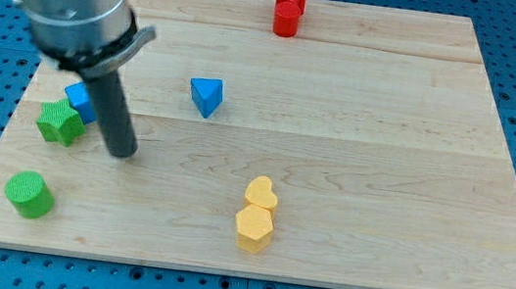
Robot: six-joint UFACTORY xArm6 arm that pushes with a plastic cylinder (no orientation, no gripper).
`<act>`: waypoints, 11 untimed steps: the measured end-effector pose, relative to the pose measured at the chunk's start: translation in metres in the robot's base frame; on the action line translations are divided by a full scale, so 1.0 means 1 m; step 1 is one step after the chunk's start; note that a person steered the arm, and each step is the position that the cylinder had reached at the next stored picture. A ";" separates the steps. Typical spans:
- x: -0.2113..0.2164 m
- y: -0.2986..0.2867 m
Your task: Separate blue cube and green star
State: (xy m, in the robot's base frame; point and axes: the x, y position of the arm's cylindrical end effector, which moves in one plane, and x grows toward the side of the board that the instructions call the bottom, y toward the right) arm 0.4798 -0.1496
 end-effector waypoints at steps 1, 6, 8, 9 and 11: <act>-0.065 0.000; -0.050 -0.109; -0.040 -0.061; -0.037 -0.099; -0.018 -0.100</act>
